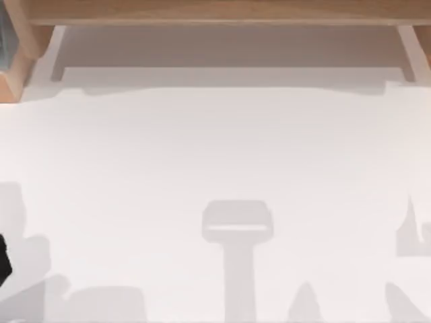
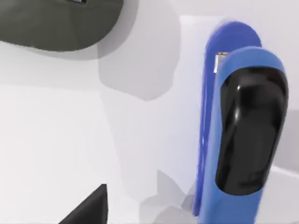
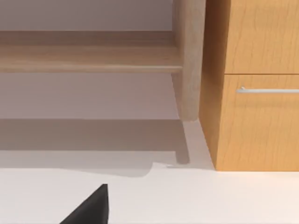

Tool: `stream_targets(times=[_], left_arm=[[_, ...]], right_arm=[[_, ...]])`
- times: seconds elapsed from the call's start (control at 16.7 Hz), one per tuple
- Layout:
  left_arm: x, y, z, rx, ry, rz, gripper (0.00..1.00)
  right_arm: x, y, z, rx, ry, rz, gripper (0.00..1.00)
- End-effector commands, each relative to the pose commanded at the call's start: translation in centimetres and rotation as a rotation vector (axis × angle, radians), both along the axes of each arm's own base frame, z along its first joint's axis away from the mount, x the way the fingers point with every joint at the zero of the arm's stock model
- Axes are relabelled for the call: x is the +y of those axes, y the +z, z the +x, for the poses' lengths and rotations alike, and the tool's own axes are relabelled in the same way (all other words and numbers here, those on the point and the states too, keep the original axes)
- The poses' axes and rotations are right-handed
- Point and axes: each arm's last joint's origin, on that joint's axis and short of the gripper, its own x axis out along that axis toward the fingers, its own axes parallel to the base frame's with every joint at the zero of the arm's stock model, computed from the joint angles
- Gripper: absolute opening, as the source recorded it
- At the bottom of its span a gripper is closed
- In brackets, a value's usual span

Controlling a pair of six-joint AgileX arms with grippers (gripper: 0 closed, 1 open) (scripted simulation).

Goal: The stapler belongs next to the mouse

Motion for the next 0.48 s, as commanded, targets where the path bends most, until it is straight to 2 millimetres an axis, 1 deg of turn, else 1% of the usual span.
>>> stream_targets(times=[0.36,0.48], left_arm=[[0.1,-3.8,0.2,-0.009,0.002,0.002,1.00],[0.1,-4.5,0.0,-0.002,0.002,0.000,1.00]], right_arm=[[0.0,0.0,0.0,0.000,0.000,0.000,1.00],[0.0,0.0,0.0,0.000,0.000,0.000,1.00]])
